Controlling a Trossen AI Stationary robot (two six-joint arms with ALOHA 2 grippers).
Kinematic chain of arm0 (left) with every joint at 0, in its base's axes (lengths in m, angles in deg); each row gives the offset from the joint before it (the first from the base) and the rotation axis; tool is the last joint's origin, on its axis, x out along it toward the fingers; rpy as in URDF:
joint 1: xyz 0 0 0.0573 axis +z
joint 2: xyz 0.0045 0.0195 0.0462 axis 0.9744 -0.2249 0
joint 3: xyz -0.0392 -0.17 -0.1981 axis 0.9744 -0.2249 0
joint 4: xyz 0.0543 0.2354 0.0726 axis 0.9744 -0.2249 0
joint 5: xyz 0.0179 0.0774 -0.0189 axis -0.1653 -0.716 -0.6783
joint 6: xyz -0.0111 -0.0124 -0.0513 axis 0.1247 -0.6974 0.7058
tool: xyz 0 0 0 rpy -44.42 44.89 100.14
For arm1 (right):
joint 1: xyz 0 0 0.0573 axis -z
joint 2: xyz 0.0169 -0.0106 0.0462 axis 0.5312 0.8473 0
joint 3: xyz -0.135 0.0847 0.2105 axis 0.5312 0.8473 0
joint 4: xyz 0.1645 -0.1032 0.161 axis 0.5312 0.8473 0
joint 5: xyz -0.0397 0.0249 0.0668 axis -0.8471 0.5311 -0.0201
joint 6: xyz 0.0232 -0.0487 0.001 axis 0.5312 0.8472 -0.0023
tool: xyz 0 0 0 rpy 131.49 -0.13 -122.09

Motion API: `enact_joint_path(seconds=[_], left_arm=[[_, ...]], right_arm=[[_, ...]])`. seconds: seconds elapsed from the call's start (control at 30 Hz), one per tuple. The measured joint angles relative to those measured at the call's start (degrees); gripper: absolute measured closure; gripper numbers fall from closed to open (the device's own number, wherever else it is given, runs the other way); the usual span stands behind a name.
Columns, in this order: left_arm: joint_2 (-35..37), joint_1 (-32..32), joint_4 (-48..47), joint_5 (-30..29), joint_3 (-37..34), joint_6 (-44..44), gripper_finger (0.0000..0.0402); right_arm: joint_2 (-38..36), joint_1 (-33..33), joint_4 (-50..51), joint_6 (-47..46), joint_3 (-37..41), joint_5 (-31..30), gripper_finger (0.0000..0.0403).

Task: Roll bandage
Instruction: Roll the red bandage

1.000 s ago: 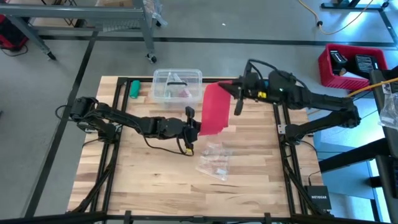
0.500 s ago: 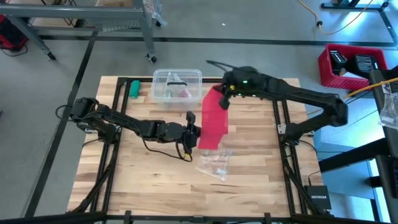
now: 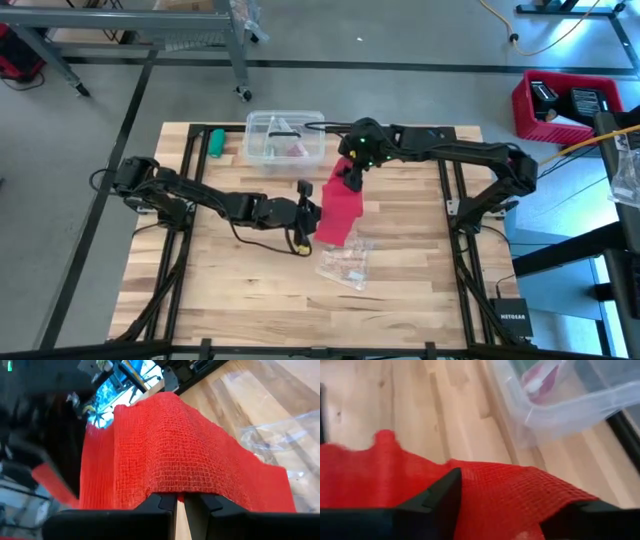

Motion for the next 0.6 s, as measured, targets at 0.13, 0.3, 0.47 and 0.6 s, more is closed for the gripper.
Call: enact_joint_path(seconds=[0.13, 0.3, 0.47, 0.6], left_arm=[[0.0, 1.2, -0.1, 0.2, 0.0, 5.8, 0.0389], [-1.0, 2.6, -2.1, 2.5, 0.1, 14.0, 0.0389], [-4.9, 2.9, -3.5, 3.0, 0.0, 19.6, 0.0389], [-7.0, 2.9, -3.4, 3.1, 0.1, 22.6, 0.0389]], right_arm=[[-0.7, 0.0, 1.5, 0.1, -2.1, 0.1, 0.0139], [-0.7, 0.0, 1.9, 0.2, -4.0, 0.0, 0.0125], [-0.7, 0.0, 2.5, 2.0, -3.9, 0.3, 0.0123], [-0.7, 0.0, 3.0, 2.7, -3.9, 1.7, 0.0108]])
